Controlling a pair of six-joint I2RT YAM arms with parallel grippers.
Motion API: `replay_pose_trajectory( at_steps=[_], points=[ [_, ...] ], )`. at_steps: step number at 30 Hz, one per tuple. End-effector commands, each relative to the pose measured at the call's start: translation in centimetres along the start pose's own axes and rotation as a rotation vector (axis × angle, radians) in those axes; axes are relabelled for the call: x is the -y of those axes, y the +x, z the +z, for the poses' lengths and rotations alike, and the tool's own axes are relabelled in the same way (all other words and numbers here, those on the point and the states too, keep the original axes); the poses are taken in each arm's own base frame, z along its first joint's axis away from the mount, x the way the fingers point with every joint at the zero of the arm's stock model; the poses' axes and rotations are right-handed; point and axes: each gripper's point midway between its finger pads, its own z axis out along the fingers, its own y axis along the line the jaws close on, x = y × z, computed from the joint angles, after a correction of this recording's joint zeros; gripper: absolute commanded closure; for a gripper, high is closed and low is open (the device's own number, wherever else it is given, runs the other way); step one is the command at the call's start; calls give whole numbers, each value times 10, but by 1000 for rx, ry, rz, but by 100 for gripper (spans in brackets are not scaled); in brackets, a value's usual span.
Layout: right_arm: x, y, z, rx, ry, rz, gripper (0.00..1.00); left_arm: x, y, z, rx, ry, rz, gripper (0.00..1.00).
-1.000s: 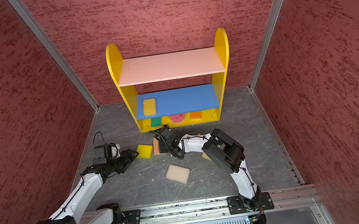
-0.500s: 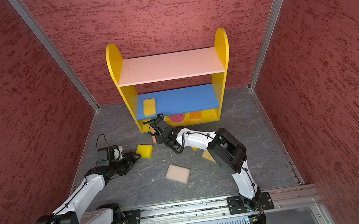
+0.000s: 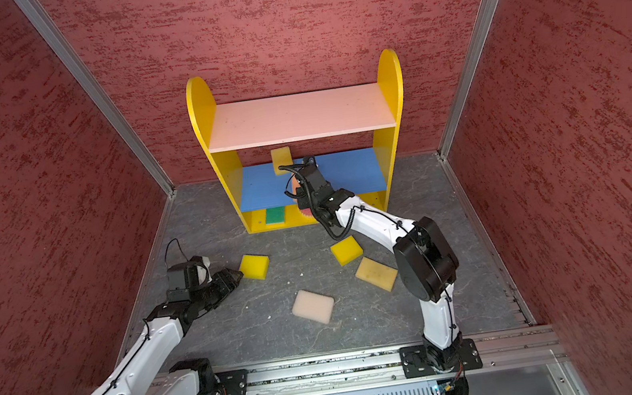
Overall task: Place and organize the cleaning sponges onto the shelf
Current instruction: 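Carry the peach sponge onto the blue board and open the right gripper, then reach the right gripper to the long yellow sponge and grasp it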
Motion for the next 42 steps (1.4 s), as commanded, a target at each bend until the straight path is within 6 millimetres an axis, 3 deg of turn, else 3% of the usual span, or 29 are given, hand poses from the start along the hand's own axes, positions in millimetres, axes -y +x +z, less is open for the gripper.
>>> replay_pose_trajectory(
  at_steps=[1,10,21,27,32,35,39,42],
  points=[
    [-1,-21,-3,46,-22,-22,100,-5,-5,-3,51,-20,33,26],
    [13,-15,-7,44,-22,-41,100,-9,-5,2,32,-43,27,26],
    [76,-19,-20,97,56,34,100,-2,-2,3,38,-62,75,26],
    [84,-26,-8,109,31,51,100,0,0,3,48,-76,97,25],
    [90,-21,5,93,43,44,92,-1,-1,3,52,-89,94,25],
    [97,-18,7,87,50,49,78,8,0,-2,67,-80,106,25],
    [104,-16,9,84,55,57,61,35,-4,-15,107,-57,140,25],
    [106,-22,5,99,57,65,57,67,-12,-29,145,-33,199,24]
  ],
)
